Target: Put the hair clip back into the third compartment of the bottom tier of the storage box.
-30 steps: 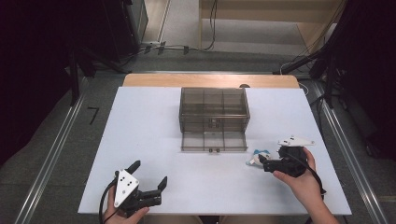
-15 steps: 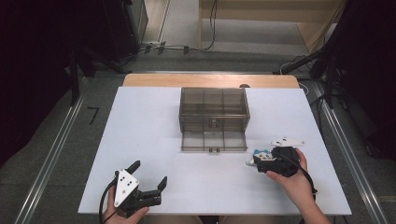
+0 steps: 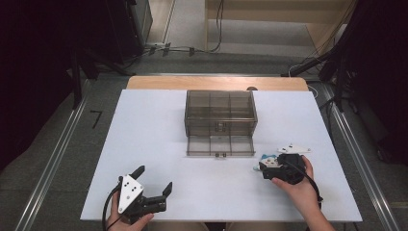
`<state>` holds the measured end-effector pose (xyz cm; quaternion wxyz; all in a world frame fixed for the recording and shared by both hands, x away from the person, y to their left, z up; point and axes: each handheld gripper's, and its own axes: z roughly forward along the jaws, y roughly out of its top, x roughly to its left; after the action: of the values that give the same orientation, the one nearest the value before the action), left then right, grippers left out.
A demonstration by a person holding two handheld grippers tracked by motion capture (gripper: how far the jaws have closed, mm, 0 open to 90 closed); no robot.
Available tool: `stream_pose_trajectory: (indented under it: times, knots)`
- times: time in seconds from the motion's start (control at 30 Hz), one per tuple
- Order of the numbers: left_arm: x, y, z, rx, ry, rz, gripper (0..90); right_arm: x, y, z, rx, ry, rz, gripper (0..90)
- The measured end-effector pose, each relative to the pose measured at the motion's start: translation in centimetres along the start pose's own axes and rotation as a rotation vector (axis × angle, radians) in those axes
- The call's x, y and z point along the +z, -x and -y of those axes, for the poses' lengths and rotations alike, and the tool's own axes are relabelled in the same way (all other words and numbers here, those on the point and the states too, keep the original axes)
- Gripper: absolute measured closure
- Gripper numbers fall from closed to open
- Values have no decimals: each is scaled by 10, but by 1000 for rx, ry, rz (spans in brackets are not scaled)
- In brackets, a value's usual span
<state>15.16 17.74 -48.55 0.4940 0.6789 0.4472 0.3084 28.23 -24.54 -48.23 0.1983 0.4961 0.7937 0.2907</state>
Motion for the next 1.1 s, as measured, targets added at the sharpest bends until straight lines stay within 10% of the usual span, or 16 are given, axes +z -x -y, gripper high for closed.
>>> stream_pose_trajectory:
  times: [1.1]
  knots:
    - [1, 1, 1, 8, -7, 6, 0, 6, -3, 9, -16, -21, 1, 289]
